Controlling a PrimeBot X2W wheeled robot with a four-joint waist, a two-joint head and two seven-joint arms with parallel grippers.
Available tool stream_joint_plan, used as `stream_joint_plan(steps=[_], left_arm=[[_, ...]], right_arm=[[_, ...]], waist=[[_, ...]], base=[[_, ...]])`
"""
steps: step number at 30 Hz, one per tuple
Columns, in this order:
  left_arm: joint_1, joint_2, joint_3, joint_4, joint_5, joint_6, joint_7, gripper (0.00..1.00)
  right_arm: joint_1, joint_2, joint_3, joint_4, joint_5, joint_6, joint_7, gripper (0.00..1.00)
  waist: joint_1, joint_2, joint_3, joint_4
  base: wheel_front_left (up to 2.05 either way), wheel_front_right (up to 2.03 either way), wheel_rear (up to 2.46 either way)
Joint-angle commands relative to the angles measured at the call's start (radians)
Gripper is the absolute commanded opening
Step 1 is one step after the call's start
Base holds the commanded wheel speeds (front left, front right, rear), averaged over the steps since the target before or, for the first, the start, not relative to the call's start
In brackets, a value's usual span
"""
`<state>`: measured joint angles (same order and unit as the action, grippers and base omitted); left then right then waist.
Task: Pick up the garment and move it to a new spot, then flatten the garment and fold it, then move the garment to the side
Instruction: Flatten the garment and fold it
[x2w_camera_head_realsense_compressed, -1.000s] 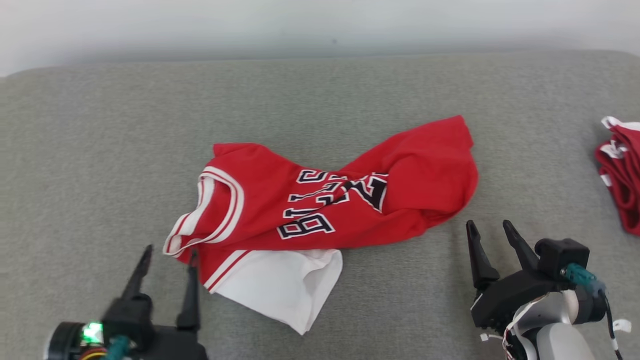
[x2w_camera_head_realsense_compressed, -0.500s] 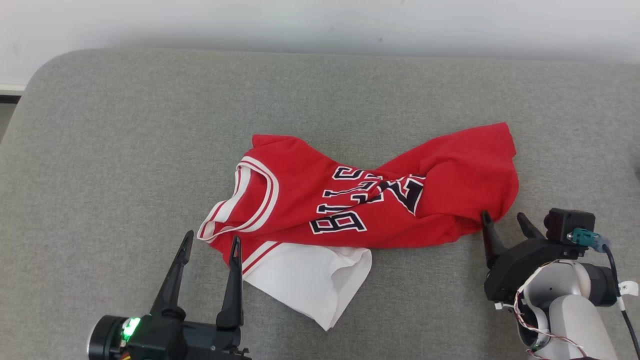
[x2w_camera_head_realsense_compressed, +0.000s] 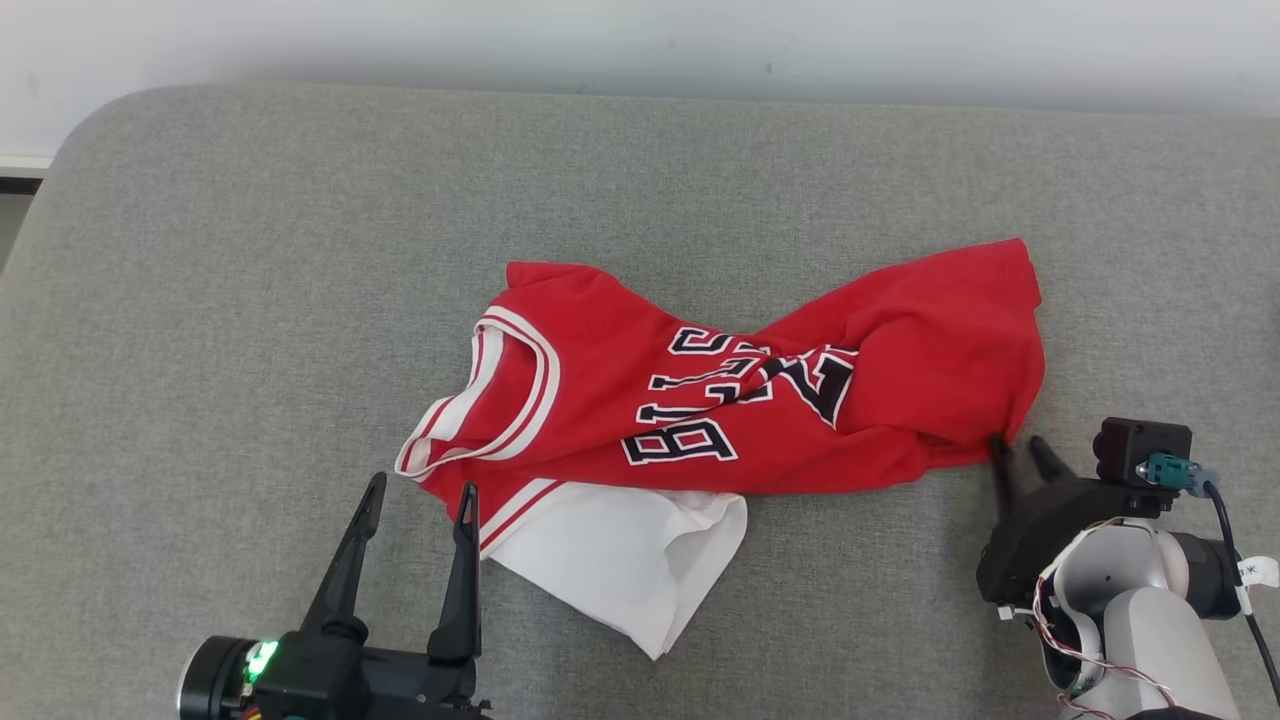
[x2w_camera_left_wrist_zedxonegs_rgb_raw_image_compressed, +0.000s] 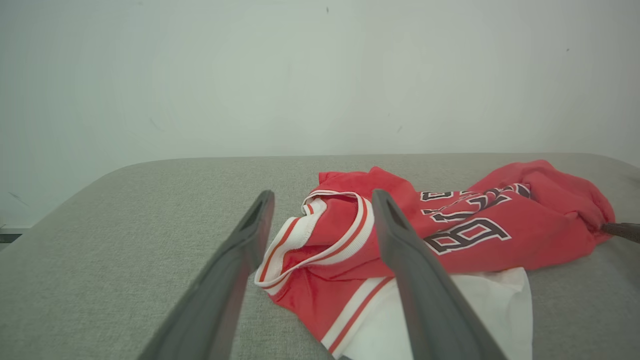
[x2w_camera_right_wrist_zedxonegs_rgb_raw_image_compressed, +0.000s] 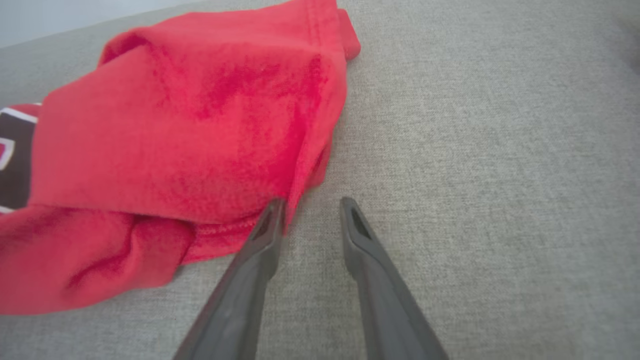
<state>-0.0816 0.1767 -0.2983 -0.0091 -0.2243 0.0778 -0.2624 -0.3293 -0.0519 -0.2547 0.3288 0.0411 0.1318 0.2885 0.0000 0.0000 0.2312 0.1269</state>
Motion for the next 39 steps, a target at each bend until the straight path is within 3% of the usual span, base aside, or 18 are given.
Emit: stream_joint_plan(steps=[1,2,10,19,25,31,35,39], left_arm=[[0.015,-0.009,0.011,0.004,0.013,-0.008,-0.003,1.0],[0.017,-0.015,0.018,0.008,0.019,-0.018,-0.003,1.0],[0.032,-0.051,0.069,0.033,0.06,-0.069,-0.003,1.0],[0.056,-0.072,0.106,0.046,0.093,-0.103,-0.003,1.0],[0.062,-0.084,0.121,0.052,0.102,-0.119,-0.003,1.0],[0.058,-0.096,0.125,0.051,0.113,-0.132,-0.003,1.0],[0.05,-0.101,0.132,0.049,0.117,-0.138,-0.003,1.0],[0.036,-0.106,0.137,0.047,0.123,-0.147,-0.003,1.0]], right_arm=[[-0.007,0.003,-0.002,0.004,-0.008,-0.003,-0.007,0.11],[-0.009,0.003,-0.002,0.008,-0.009,-0.003,-0.009,0.0],[-0.026,0.003,0.023,0.0,0.018,-0.003,-0.036,0.0],[0.007,0.003,0.032,-0.247,0.137,-0.003,-0.064,0.0],[0.084,0.003,0.008,-0.505,0.24,-0.003,0.025,0.0],[0.199,0.003,-0.079,-0.697,0.237,-0.003,0.165,0.0],[0.204,0.003,-0.112,-0.749,0.252,-0.003,0.201,0.0],[0.104,0.003,-0.077,-0.674,0.181,-0.003,0.208,0.0]], waist=[[0.0,0.0,-0.001,-0.001],[0.0,0.0,-0.002,-0.002],[0.0,0.0,-0.019,-0.009],[0.0,0.0,-0.058,-0.03],[0.0,0.0,-0.07,-0.037],[0.0,0.0,-0.062,-0.024],[0.0,0.0,-0.051,-0.016],[0.0,0.0,-0.029,-0.015]], base=[[0.0,0.0,0.0],[0.0,0.0,0.0],[0.0,0.0,0.0],[0.0,0.0,0.0],[0.0,0.0,0.0],[0.0,0.0,0.0],[0.0,0.0,0.0],[0.0,0.0,0.0]])
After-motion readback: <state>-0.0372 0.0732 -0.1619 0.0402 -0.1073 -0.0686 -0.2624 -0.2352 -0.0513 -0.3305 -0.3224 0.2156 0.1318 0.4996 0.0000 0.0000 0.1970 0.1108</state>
